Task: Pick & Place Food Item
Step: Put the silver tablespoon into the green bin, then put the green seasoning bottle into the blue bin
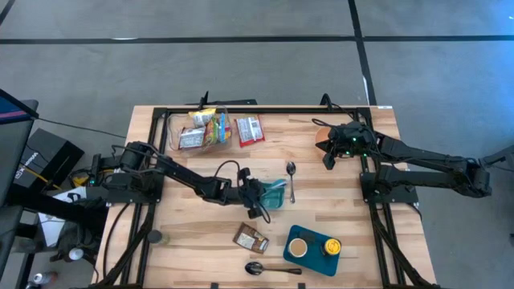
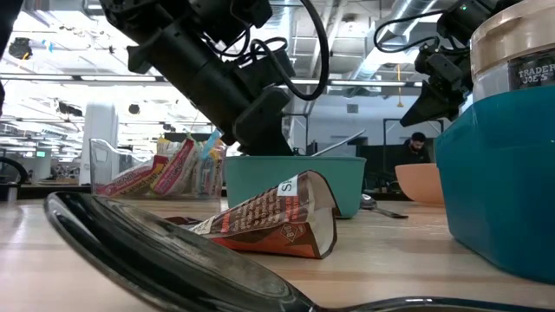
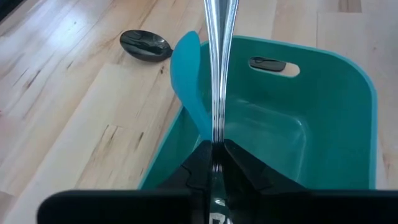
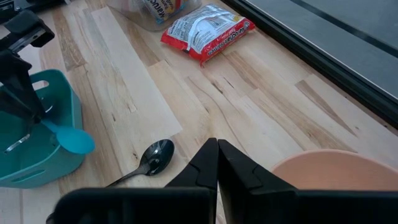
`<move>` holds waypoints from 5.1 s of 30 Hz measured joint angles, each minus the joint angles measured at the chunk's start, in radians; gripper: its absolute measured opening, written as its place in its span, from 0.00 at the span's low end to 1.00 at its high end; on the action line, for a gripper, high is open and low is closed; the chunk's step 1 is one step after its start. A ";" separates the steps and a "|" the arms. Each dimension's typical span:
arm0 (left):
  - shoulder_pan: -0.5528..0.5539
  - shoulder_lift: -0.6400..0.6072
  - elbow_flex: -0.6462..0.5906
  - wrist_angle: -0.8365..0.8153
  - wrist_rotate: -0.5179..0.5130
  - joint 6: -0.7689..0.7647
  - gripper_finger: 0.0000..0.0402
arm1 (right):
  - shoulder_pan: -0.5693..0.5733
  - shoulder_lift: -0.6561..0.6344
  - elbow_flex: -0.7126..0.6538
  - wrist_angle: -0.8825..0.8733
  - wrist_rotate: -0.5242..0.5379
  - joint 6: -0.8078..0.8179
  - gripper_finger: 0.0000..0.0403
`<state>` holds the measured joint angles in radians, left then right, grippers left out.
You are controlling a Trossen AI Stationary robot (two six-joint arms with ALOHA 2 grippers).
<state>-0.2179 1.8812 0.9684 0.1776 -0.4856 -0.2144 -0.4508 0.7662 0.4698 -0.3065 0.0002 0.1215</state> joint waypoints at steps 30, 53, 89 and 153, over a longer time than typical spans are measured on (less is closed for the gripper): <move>0.022 -0.001 0.000 0.043 0.027 -0.003 0.15 | 0.000 0.000 0.000 0.000 0.000 0.000 0.00; 0.017 -0.001 0.001 0.216 0.026 -0.003 0.00 | 0.000 0.000 0.000 -0.001 0.000 0.000 0.00; -0.170 -0.433 0.001 -0.222 0.028 -0.125 0.01 | 0.000 0.000 0.000 -0.008 0.000 0.000 0.00; -0.659 -0.561 0.000 -1.326 0.998 -1.339 0.00 | 0.000 0.000 0.000 -0.004 0.000 -0.001 0.00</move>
<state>-0.8767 1.3205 0.9688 -1.1486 0.5125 -1.5532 -0.4509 0.7658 0.4698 -0.3105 0.0002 0.1204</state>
